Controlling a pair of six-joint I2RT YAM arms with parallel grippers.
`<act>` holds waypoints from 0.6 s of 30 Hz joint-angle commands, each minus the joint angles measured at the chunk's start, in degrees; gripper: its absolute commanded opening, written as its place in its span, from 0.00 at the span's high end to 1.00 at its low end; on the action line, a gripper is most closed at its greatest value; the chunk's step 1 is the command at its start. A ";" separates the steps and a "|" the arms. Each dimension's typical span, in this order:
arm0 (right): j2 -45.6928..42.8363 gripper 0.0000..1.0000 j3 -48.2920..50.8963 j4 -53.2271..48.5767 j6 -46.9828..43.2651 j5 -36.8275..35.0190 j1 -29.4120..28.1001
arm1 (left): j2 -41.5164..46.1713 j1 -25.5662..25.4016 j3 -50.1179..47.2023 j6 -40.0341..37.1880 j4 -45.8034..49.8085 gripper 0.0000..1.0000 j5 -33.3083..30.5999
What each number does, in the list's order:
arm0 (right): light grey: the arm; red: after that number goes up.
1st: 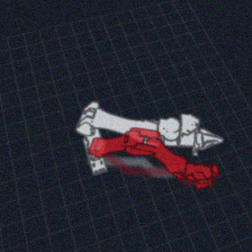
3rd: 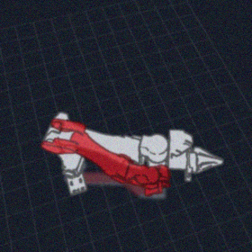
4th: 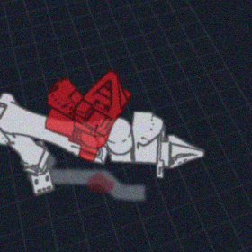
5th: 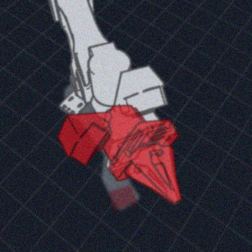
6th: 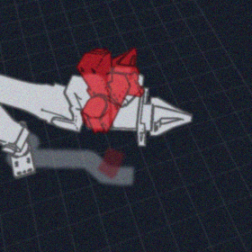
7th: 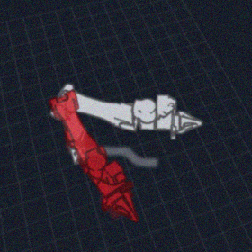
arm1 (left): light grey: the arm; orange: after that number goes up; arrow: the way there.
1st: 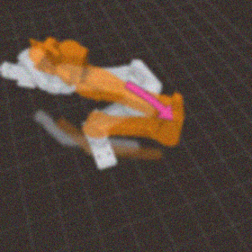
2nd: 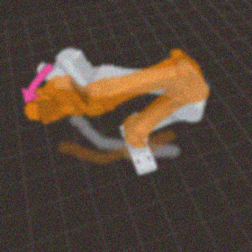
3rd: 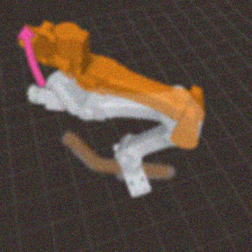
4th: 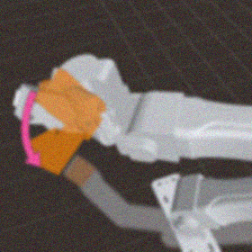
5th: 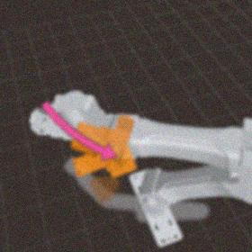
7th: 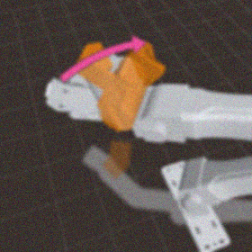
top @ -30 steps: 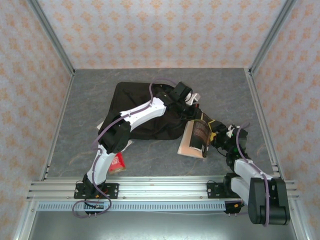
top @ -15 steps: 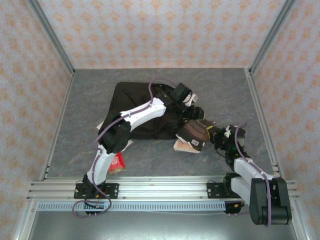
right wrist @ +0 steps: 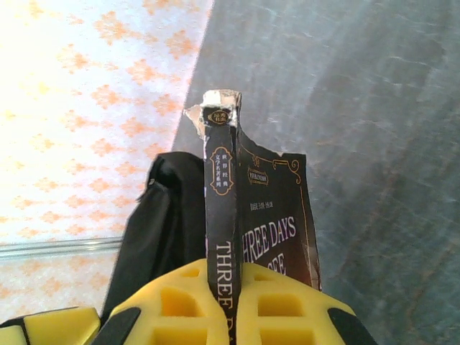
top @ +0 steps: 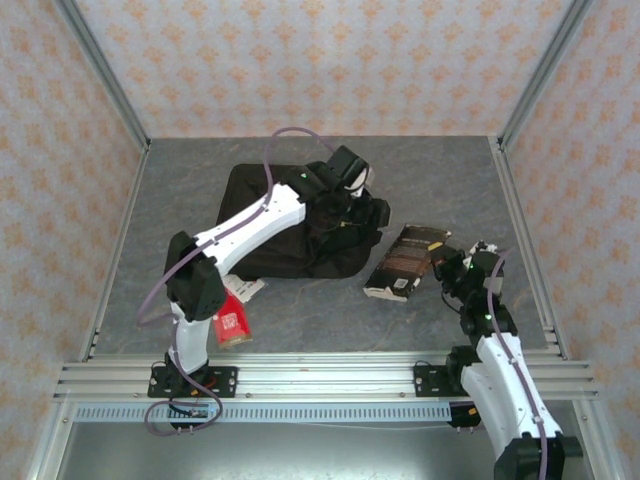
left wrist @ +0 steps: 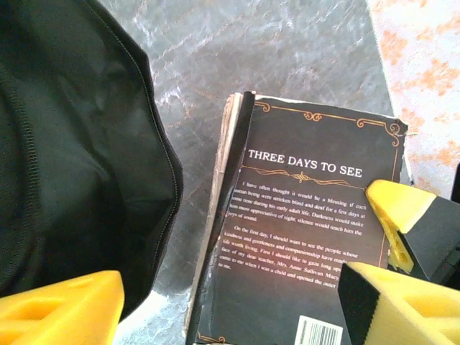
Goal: Pack books, pencil case, and school supplies into a backpack
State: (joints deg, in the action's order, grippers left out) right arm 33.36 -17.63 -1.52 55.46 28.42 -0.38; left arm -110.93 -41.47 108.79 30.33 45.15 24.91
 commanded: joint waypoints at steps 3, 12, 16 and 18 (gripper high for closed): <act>-0.41 1.00 -9.12 5.34 2.69 4.98 -1.87 | 4.98 2.87 -3.41 2.65 -1.11 0.08 6.38; 9.46 1.00 -22.58 16.59 9.34 19.42 -4.41 | 9.57 7.44 -10.64 12.48 -16.63 0.00 25.52; 10.56 1.00 -24.06 23.80 15.06 20.07 -4.43 | 13.00 8.60 -16.60 16.12 -25.27 0.00 29.92; 11.07 1.00 -25.10 25.74 16.65 20.76 -4.41 | 15.48 8.91 -20.72 20.36 -33.53 0.00 32.37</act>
State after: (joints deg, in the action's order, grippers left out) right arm 44.91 -39.27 13.52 66.41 45.58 -4.58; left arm -99.72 -33.12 91.66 44.75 23.66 50.61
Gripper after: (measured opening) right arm 0.058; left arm 0.999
